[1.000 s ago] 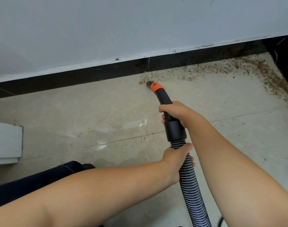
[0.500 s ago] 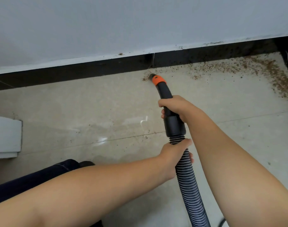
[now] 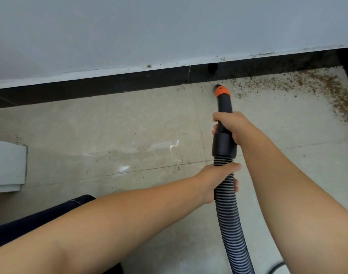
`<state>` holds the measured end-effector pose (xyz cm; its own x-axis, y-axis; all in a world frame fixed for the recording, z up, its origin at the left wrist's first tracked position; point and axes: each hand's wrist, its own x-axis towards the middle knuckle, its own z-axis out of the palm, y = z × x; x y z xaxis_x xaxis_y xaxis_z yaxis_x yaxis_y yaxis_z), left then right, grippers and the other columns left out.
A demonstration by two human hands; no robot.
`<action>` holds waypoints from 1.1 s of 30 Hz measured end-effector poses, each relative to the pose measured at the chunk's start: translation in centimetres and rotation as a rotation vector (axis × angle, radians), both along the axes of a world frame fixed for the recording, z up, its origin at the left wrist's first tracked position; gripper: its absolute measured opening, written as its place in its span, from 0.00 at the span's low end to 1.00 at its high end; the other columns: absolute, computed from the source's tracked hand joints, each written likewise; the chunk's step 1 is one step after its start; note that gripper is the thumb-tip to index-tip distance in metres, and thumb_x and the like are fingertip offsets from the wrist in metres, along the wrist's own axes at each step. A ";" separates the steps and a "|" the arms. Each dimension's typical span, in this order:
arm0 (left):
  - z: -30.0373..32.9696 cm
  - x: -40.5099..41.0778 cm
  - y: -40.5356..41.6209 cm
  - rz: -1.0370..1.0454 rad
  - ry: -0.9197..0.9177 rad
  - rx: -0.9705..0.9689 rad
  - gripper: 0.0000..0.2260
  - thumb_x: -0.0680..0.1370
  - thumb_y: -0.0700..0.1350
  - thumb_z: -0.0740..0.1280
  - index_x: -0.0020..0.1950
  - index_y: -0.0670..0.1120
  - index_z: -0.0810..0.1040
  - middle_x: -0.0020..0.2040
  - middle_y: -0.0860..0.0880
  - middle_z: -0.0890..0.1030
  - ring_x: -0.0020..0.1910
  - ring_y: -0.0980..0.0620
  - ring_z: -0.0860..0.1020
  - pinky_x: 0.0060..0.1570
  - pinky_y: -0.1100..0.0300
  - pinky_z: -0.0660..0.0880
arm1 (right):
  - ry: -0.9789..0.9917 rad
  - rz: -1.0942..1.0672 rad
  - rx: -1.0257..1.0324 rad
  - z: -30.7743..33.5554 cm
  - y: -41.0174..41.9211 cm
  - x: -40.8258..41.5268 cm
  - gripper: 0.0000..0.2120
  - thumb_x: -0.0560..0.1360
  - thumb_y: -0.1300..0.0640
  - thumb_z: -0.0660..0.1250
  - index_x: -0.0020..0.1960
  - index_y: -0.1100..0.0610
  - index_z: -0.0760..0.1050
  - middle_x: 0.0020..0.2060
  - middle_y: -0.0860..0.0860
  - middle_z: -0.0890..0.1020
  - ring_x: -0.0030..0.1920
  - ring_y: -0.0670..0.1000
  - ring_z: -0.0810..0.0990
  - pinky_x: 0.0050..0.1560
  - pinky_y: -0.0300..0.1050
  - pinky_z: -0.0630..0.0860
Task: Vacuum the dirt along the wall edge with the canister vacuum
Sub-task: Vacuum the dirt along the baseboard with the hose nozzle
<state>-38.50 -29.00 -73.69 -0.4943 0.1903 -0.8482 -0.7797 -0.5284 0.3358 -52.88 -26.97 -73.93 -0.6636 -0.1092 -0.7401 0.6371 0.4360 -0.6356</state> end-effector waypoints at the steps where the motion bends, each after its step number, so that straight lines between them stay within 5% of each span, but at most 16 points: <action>1: 0.2 -0.6 0.0 -0.017 0.003 0.000 0.09 0.76 0.45 0.70 0.42 0.45 0.71 0.33 0.46 0.77 0.28 0.51 0.76 0.33 0.62 0.76 | 0.002 -0.028 -0.003 0.1 0.4 -0.6 0.05 0.72 0.64 0.66 0.44 0.61 0.69 0.29 0.56 0.77 0.18 0.49 0.76 0.21 0.38 0.74; 8: 0.6 -1.4 -0.3 0.046 -0.012 -0.021 0.09 0.76 0.46 0.70 0.42 0.44 0.72 0.32 0.46 0.77 0.27 0.52 0.76 0.31 0.63 0.76 | -0.031 0.060 -0.031 0.2 -0.5 -1.5 0.10 0.71 0.62 0.67 0.51 0.61 0.70 0.30 0.54 0.78 0.22 0.49 0.79 0.27 0.39 0.77; 20: -0.4 2.1 -1.7 0.254 -0.055 -0.071 0.08 0.75 0.46 0.70 0.47 0.43 0.75 0.29 0.48 0.79 0.27 0.51 0.78 0.32 0.61 0.77 | -0.072 0.344 -0.094 -0.3 -5.8 2.5 0.08 0.71 0.62 0.67 0.48 0.59 0.71 0.23 0.51 0.79 0.24 0.49 0.79 0.31 0.41 0.78; 33: -1.2 -1.8 -0.6 -0.025 -0.007 -0.035 0.09 0.76 0.46 0.71 0.43 0.45 0.72 0.32 0.46 0.77 0.26 0.52 0.77 0.31 0.62 0.76 | 0.010 -0.070 -0.045 -1.4 0.4 -1.7 0.06 0.71 0.63 0.67 0.46 0.60 0.70 0.29 0.54 0.78 0.20 0.49 0.78 0.28 0.41 0.78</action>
